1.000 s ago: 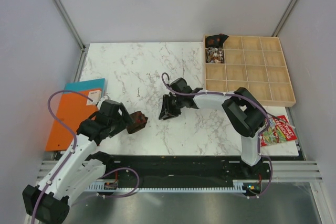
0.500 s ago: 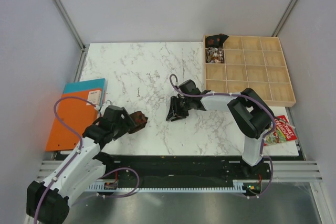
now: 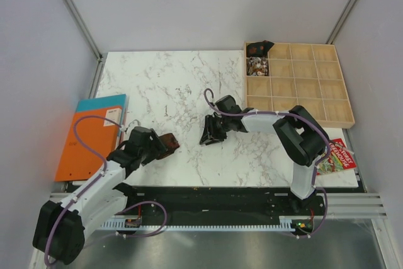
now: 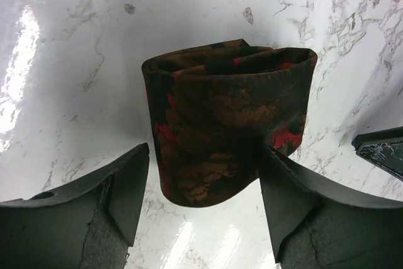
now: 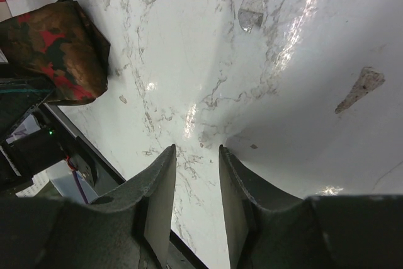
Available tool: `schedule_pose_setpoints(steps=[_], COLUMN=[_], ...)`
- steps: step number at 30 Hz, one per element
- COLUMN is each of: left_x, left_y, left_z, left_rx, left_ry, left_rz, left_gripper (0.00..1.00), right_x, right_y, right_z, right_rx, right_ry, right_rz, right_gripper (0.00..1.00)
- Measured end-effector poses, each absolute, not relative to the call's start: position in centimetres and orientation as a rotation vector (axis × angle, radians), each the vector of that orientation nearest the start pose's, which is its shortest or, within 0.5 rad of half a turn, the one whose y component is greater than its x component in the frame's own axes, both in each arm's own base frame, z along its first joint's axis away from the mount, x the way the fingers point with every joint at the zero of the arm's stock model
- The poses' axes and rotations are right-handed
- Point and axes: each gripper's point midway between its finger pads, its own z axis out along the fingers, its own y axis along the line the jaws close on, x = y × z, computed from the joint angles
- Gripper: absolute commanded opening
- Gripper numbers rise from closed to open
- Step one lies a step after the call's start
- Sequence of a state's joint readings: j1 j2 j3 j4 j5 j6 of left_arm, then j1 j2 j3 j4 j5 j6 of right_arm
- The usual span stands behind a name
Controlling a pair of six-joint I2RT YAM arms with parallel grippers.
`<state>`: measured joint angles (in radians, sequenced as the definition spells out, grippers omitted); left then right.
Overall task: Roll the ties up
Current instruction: Roll the tie at the center of the board, then pick up the tie at the center of the board.
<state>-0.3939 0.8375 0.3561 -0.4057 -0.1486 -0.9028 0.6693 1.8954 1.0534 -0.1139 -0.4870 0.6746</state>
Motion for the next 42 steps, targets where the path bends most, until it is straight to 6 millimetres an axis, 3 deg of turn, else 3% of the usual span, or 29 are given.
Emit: schedule_pose_setpoints(steps=[7, 15, 22, 32, 38, 42], left_x=[21.6, 23.2, 24.3, 24.2, 24.0, 24.6], left_y=[-10.3, -11.4, -12.3, -12.7, -12.5, -12.8], left_z=[3.0, 2.9, 3.0, 3.6, 5.7, 7.5], left_rx=[-0.685, -0.707, -0.693, -0.665, -0.643, -0.629], left_ry=[2.395, 2.353, 2.333, 2.345, 2.353, 2.337], left_rz=[-0.424, -0.494, -0.542, -0.565, -0.553, -0.566], left_gripper=[0.67, 0.31, 0.14, 0.11, 0.11, 0.1], right_x=[26.1, 26.2, 26.1, 25.1, 24.6, 25.1], right_y=[33.3, 33.2, 33.1, 32.0, 30.2, 29.6], right_z=[2.4, 2.4, 2.4, 2.4, 2.9, 4.2], right_rx=[-0.201, -0.211, -0.227, -0.217, -0.171, -0.139], right_ry=[2.751, 2.735, 2.701, 2.577, 2.514, 2.451], right_rz=[1.091, 1.125, 1.188, 1.242, 1.175, 1.145], right_gripper=[0.41, 0.41, 0.41, 0.37, 0.37, 0.37])
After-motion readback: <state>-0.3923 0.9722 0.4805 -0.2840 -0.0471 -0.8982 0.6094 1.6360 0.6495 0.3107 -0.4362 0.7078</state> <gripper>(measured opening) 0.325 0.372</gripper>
